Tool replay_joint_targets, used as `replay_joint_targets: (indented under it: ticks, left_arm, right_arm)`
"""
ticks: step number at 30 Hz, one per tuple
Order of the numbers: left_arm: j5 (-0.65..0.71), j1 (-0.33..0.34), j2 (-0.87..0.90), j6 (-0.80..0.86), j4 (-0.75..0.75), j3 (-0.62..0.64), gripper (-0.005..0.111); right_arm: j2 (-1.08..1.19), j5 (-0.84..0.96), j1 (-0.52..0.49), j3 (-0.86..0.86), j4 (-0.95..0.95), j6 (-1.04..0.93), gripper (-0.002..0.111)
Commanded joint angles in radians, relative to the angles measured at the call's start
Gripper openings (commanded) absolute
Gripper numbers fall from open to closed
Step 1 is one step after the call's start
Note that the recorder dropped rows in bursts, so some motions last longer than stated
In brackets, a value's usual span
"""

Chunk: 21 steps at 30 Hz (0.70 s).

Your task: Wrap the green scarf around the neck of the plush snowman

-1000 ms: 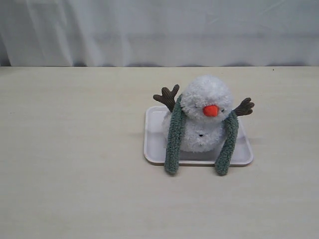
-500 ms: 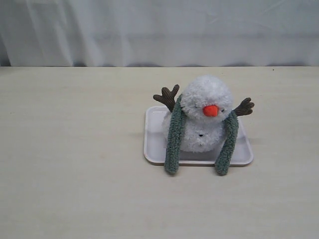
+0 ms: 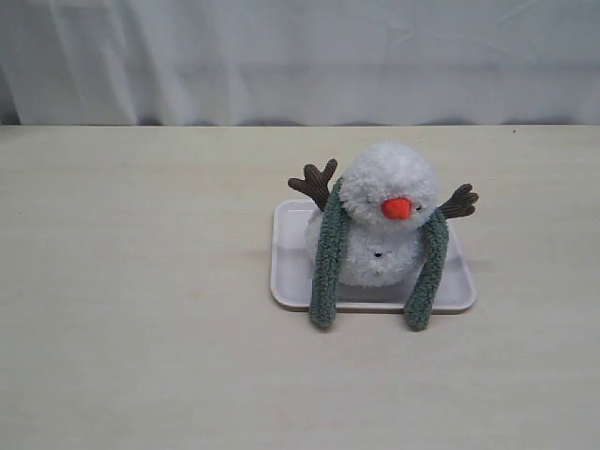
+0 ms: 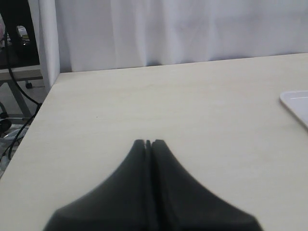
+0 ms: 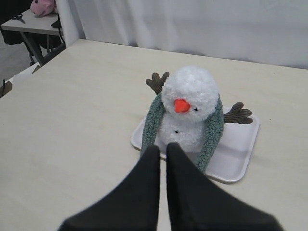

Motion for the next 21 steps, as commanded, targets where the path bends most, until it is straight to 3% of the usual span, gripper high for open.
replay_joint_targets:
  ticks: [1, 4, 14, 21]
  left_arm:
    - [-0.011, 0.004, -0.003, -0.006, -0.002, 0.003, 0.000]
    - [-0.011, 0.004, -0.003, -0.006, -0.002, 0.003, 0.000]
    - [-0.011, 0.004, -0.003, -0.006, -0.002, 0.003, 0.000]
    - [-0.011, 0.004, -0.003, -0.006, -0.002, 0.003, 0.000]
  right_arm:
    - [-0.009, 0.001, -0.001, 0.002, -0.004, -0.005, 0.004]
    - [-0.031, 0.001, -0.016, 0.002, -0.002, -0.005, 0.004]
    - [-0.290, 0.001, -0.222, 0.002, 0.000, -0.005, 0.004]
    - [-0.352, 0.001, -0.238, -0.001, -0.004, -0.005, 0.004]
